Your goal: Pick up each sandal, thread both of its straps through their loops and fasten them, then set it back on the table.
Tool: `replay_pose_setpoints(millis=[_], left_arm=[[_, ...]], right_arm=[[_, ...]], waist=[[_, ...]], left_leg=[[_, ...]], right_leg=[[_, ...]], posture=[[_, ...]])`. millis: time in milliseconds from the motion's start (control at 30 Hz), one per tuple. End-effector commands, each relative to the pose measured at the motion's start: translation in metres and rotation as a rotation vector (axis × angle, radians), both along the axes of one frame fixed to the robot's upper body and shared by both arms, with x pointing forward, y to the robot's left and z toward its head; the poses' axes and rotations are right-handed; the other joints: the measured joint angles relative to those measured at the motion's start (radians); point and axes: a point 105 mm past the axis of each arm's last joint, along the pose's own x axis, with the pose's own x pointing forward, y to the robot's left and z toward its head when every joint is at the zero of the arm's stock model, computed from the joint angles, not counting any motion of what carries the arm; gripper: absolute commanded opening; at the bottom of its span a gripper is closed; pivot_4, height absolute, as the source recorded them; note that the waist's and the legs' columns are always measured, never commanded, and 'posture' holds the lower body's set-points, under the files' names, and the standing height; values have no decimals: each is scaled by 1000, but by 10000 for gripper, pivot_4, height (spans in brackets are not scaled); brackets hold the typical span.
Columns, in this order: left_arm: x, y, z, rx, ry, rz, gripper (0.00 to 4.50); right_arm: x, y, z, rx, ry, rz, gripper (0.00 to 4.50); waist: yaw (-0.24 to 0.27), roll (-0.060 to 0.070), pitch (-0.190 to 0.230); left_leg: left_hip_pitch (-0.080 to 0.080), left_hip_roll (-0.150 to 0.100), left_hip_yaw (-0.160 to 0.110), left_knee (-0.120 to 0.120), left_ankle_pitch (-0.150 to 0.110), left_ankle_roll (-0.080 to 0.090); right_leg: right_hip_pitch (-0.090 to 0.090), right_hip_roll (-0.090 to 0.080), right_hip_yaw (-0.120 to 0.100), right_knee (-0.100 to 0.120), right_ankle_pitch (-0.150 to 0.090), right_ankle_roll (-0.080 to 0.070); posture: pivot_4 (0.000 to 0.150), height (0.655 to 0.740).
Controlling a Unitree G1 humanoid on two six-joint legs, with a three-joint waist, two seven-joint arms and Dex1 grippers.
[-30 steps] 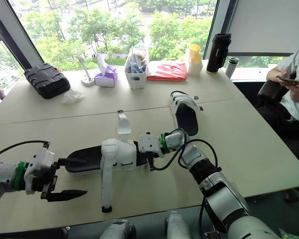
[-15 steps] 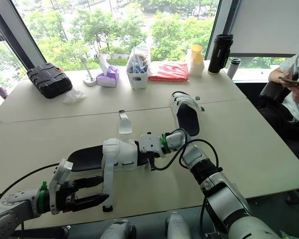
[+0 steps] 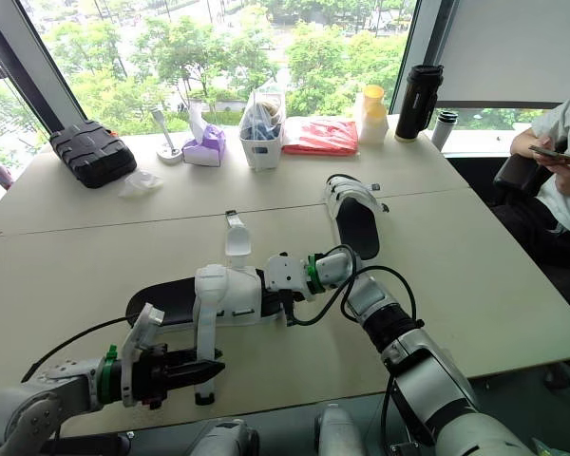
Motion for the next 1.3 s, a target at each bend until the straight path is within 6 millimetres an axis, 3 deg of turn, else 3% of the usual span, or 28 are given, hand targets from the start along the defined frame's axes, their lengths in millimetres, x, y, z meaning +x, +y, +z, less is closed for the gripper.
replay_pose_setpoints(millis=[33,400,533,733,933,1300], left_arm=[[-7,-4,7,-11,6,-46,1218],[28,6,58,-205,-29,44,1218],[67,17,87,-245,-101,119,1218],[97,19,97,-233,-142,150,1218],[103,12,90,-214,-131,103,1218],[79,3,85,-214,-62,-54,1218]], right_arm=[[-2,-10,-22,-90,42,-24,0],[-2,-10,-21,-89,41,-27,0],[-2,-9,-22,-90,39,-25,0],[-2,-8,-22,-92,35,-25,0],[-1,-9,-22,-95,33,-30,0],[-2,-9,-24,-101,31,-30,0]], waist=[[0,0,0],[1,0,0],[3,-1,-1],[0,-1,-1],[-1,-1,-1],[-2,-1,-1]], left_leg=[[0,0,0,0,0,0],[0,0,-1,0,0,0],[0,-1,-3,1,0,-1],[0,-2,-4,0,0,-1],[0,-2,-4,0,1,-1],[0,-2,-4,0,1,-1]], right_leg=[[0,0,0,0,0,0],[0,0,0,0,0,0],[1,0,-2,0,0,0],[0,0,-1,0,2,3],[0,0,-1,-1,2,3],[0,0,-1,-1,2,3]], posture=[[1500,7400],[1500,7400],[1500,7400],[1500,7400],[1500,7400],[1500,7400]])
